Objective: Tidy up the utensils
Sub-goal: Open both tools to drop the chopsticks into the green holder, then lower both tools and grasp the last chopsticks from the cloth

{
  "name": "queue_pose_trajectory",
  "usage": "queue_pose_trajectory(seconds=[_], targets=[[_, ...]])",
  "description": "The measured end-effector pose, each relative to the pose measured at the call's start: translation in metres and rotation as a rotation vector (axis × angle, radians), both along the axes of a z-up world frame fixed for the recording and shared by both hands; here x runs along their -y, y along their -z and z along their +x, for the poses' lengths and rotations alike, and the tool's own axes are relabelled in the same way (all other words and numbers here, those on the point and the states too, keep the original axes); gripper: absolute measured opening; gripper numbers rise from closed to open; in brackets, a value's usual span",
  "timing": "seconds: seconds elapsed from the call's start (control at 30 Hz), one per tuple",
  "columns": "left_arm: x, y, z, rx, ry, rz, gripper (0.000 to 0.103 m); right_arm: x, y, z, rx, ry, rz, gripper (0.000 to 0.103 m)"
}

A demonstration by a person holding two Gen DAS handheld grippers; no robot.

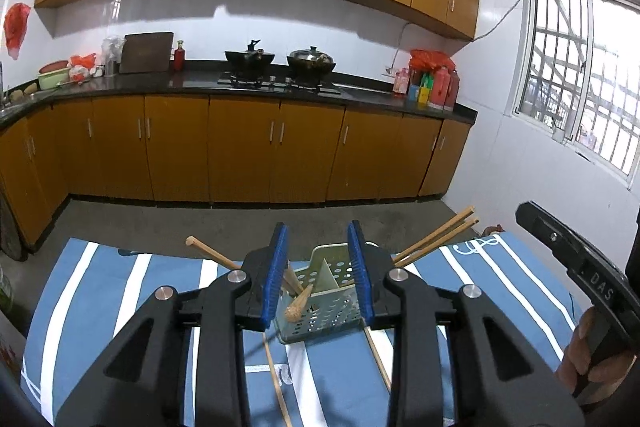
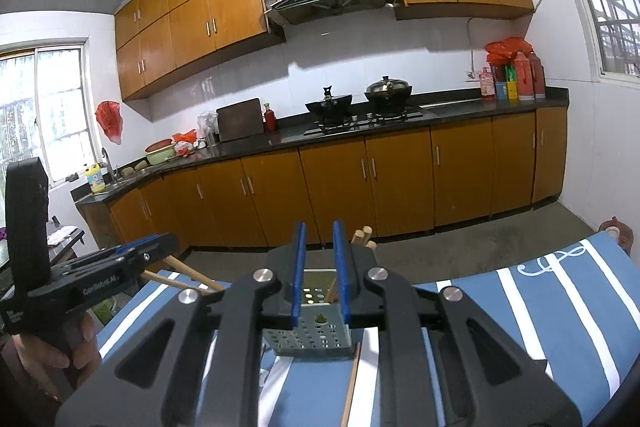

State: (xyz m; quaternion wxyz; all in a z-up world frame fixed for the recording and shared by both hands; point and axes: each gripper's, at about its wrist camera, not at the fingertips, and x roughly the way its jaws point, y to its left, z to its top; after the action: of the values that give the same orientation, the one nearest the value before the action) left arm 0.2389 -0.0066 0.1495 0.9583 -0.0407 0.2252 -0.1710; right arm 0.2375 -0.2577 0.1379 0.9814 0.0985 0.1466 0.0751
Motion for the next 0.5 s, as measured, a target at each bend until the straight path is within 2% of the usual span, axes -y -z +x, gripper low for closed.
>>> queue_pose_trajectory(seconds=[0.13,0.33,0.5], targets=[[-0.005,-0.002,-0.005,0.024,-0.014,-0.023,0.031,0.004,0.003,-0.008,0.002,0.006,0.007,0.016],[-0.024,-0.016,-0.015,0.077,-0.047,-0.097,0.031,0.013,0.014,-0.022,-0.013,0.024,0.013,0.016],[-0.045,-0.022,-0.036,0.127,-0.076,-0.133,0.031,0.027,0.041,-0.031,-0.087,0.047,0.037,0.016]])
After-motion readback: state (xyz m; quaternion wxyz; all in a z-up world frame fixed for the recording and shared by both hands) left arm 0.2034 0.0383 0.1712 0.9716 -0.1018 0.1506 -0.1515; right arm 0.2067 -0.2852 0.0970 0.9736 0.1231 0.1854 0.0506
